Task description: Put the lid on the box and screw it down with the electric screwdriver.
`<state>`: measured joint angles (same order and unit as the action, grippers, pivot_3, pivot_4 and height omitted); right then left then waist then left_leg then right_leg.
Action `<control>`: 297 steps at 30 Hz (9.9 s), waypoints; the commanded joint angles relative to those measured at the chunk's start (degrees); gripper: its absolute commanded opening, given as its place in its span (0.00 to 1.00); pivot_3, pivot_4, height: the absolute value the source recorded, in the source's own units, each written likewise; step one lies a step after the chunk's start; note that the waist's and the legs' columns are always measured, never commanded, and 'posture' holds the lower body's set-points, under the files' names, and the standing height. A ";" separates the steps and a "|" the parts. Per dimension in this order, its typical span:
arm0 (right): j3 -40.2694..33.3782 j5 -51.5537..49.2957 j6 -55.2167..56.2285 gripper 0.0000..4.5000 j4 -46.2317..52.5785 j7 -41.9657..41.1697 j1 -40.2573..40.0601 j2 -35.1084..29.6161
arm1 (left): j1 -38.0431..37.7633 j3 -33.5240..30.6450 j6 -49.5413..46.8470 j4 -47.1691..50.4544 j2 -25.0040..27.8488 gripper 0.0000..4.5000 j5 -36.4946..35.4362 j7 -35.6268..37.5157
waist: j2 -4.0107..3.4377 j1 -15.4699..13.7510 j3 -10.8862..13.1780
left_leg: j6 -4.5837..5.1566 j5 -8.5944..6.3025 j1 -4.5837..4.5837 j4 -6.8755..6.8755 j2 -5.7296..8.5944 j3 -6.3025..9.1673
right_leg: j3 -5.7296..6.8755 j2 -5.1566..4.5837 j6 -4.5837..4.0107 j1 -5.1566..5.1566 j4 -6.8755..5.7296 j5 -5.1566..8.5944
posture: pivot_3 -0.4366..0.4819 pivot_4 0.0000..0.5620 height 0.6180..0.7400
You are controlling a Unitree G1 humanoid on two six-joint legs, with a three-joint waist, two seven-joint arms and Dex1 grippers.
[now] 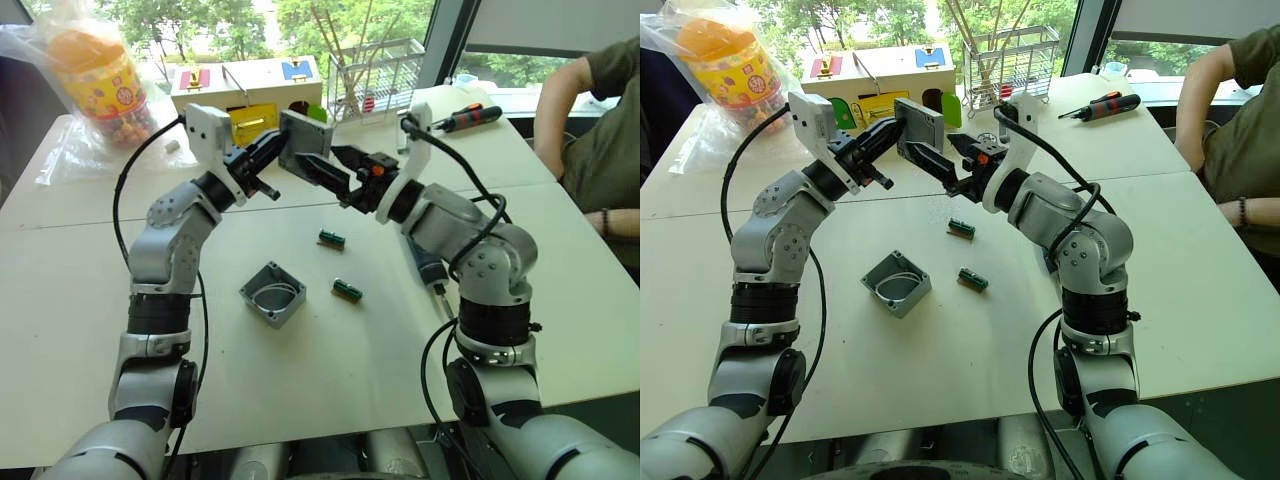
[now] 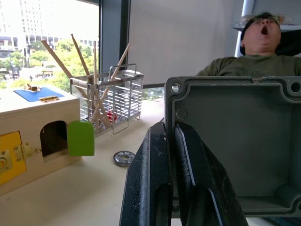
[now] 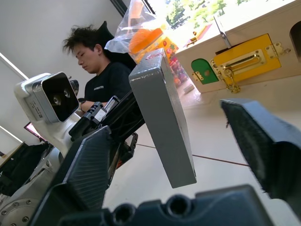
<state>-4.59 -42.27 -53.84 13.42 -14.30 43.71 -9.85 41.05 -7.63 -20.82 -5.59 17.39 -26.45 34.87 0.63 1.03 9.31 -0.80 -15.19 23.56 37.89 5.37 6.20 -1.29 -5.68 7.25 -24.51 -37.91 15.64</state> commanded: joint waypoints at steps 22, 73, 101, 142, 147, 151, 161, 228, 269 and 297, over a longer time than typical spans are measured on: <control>1.03 1.20 1.75 0.02 2.80 -0.87 -0.84 0.18 | -0.05 -4.00 -9.22 5.25 7.54 0.90 -8.24 5.67 | -0.01 0.14 0.00 | 0.00 0.00 0.00 -0.02 -0.01 0.00 | -0.02 0.01 0.00 -0.02 0.00 0.00 | 0.48 0.27 1.00; 38.76 108.28 61.68 0.02 8.03 -0.88 -35.30 -6.41 | -4.92 8.85 -20.72 4.48 27.63 0.00 -5.47 28.55 | 0.00 -0.22 0.00 | -0.11 0.06 -0.06 -0.11 -0.03 0.02 | -0.05 0.16 -0.03 0.00 -0.01 0.02 | 0.48 0.27 1.00; 38.66 105.93 65.77 0.25 7.80 -0.31 -37.73 -9.76 | -14.19 18.36 -13.15 10.32 28.27 0.00 4.32 35.48 | -0.01 -0.31 -0.05 | -0.10 0.06 -0.20 -0.15 -0.04 0.01 | -0.07 0.16 -0.03 0.13 0.00 0.03 | 0.48 0.27 1.00; 21.27 37.97 11.72 0.19 30.21 -27.89 -42.50 -6.83 | -14.03 2.68 -18.58 2.73 28.77 0.00 -2.18 27.57 | -0.20 -0.23 -0.66 | 0.38 -0.37 -1.87 -0.94 -0.12 0.16 | -0.05 0.16 -0.10 1.77 0.80 0.36 | 0.48 0.27 1.00; 22.54 33.37 3.65 0.00 27.09 -27.47 -37.68 -8.04 | -19.50 6.36 -13.21 3.45 27.73 0.00 3.02 25.48 | -0.21 -0.66 -0.66 | 0.37 -0.38 -1.73 -0.91 -0.12 0.24 | -0.01 0.08 -0.11 1.56 0.86 0.35 | 0.48 0.27 1.00; 25.34 32.53 2.74 0.00 23.15 -25.43 -35.26 -6.94 | -22.11 6.21 -14.11 5.98 26.12 0.00 2.07 24.37 | -0.18 -0.42 -0.68 | 0.31 -0.35 -1.11 -0.78 -0.11 0.24 | -0.03 0.03 -0.16 1.14 0.73 0.30 | 0.48 0.27 1.00; 26.63 34.43 5.76 0.00 12.64 -18.20 -27.79 -3.61 | -29.74 6.27 -22.12 18.00 27.99 0.00 -1.90 24.40 | -0.23 -0.29 -0.65 | 0.25 -0.31 -1.09 -0.87 -0.15 0.22 | -0.05 0.06 -0.19 1.03 0.72 0.28 | 0.48 0.27 1.00; 16.37 29.64 19.53 0.08 11.65 -19.41 -35.74 -16.21 | -21.69 15.05 -17.79 29.06 30.54 0.00 -0.88 26.46 | -0.22 -0.43 -0.40 | 0.26 -0.31 -1.08 -0.86 -0.16 0.22 | -0.03 0.08 -0.20 1.15 0.83 0.28 | 0.48 0.27 1.00; 22.31 25.12 20.77 0.01 4.03 -23.44 -17.51 -8.24 | -25.06 4.42 -21.89 25.08 34.87 0.00 -5.49 25.58 | -0.21 -0.25 -0.35 | 0.25 -0.31 -1.07 -0.87 -0.15 0.21 | -0.01 0.08 -0.21 1.08 0.79 0.27 | 0.48 0.27 1.00; 23.47 28.85 24.08 0.01 -1.73 -24.42 -18.58 -7.83 | -25.21 5.72 -21.15 25.03 34.21 0.00 -4.73 23.49 | -0.22 -0.24 -0.35 | 0.22 -0.29 -1.08 -0.89 -0.18 0.21 | 0.00 0.09 -0.21 1.06 0.76 0.27 | 0.48 0.27 1.00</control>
<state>19.10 -13.57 -30.01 11.63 -38.72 24.70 -18.31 15.63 -1.28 -43.08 18.56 51.63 -31.30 58.51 0.40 0.79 8.97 -0.59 -15.48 22.49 37.00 5.19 6.41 -1.29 -5.59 7.04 -23.45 -37.16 15.90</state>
